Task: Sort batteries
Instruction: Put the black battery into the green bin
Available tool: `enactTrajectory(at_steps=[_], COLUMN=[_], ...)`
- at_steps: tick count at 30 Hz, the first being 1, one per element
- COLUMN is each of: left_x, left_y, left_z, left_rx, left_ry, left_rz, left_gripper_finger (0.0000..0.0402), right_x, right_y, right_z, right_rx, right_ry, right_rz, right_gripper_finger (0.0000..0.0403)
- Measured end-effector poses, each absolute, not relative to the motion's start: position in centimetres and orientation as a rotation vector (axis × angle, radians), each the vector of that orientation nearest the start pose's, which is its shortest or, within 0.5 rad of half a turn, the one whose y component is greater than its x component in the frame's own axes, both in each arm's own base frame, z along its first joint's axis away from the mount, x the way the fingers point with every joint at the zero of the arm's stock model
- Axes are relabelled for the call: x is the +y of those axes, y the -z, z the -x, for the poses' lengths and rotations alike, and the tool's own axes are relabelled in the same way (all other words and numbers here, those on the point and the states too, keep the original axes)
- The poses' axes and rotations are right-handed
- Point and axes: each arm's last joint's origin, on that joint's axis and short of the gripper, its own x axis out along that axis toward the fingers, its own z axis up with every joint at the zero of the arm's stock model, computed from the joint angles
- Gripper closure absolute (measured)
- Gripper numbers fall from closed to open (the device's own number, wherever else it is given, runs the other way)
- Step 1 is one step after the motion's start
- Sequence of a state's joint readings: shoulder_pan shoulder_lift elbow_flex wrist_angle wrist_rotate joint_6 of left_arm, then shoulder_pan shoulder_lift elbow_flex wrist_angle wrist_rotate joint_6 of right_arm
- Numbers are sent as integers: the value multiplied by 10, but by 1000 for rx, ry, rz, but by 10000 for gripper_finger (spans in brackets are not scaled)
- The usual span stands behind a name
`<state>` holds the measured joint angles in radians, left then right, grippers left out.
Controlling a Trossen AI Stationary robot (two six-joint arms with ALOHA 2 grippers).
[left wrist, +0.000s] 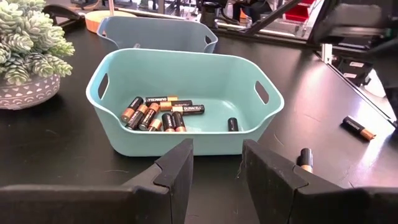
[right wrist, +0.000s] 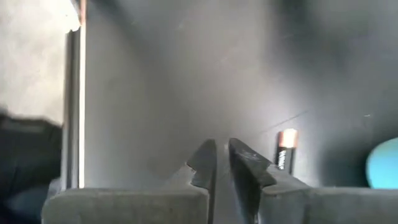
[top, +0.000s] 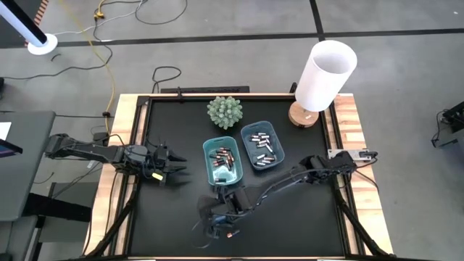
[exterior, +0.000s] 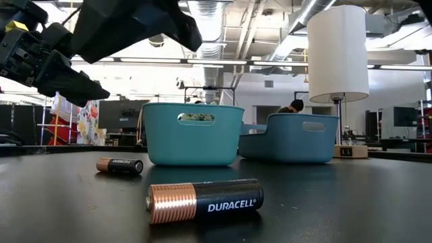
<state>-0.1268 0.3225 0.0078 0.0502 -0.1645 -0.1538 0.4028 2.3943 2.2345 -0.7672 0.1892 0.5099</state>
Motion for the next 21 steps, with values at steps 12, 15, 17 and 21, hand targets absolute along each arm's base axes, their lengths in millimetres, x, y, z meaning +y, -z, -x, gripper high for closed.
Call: enactTrajectory(at_steps=[12, 15, 17, 21], left_x=[-10, -10, -10, -10], left_y=[-143, -143, -143, -143], left_z=[-114, -114, -114, -114], left_rx=[259, 258, 258, 258], left_ry=[-58, -58, -57, -57], left_rz=[115, 115, 115, 115], left_gripper_finger=[265, 265, 265, 265], right_x=[203, 202, 202, 206], right_y=[-218, -218, -214, -202], right_z=[-480, -482, -484, -486], right_rx=[860, 848, 846, 857], right_ry=[169, 170, 173, 172], right_rz=[-137, -142, -148, -146], right_gripper_finger=[394, 395, 390, 372])
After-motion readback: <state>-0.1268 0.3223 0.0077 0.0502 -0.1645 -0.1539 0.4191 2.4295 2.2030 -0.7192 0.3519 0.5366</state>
